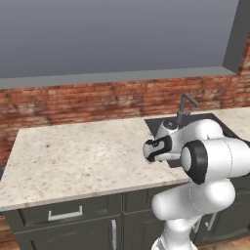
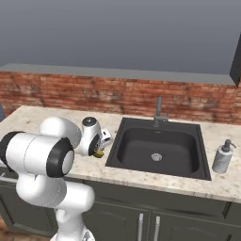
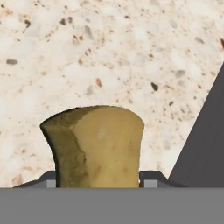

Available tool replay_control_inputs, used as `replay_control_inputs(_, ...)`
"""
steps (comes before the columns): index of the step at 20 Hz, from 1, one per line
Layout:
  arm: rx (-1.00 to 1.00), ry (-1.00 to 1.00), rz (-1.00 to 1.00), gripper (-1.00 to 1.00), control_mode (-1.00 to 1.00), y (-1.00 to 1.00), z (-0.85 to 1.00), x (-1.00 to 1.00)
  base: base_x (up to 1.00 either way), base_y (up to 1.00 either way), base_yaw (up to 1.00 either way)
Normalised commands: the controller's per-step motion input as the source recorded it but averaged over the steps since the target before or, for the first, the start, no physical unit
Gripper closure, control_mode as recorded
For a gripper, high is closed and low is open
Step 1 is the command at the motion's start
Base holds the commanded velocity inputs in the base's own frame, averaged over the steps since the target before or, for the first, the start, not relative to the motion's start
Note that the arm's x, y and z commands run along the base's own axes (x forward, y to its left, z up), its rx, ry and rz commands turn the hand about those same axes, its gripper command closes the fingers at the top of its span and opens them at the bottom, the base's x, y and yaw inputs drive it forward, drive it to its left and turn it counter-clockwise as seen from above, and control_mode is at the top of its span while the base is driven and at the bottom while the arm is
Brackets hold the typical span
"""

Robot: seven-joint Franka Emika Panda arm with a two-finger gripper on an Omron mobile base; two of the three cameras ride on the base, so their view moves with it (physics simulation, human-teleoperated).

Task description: Restock the sink supplies by placing the sponge and soap dispenser on the counter and next to the sink. Make sure the soap dispenser is upright.

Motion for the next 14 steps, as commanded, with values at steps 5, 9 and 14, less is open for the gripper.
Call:
replay_control_inputs(5,0.0,0.0,-0.02,-1.0,-1.0,-0.01,-0.06,0.0,0.0,0.0,0.0)
replay_control_inputs(9,0.0,0.0,-0.01,-1.0,-1.0,0.02,0.09,-0.23,0.0,0.0,0.0)
replay_control_inputs(14,0.0,0.0,-0.03,-1.0,-1.0,0.24,0.51,-0.4,0.0,0.0,0.0)
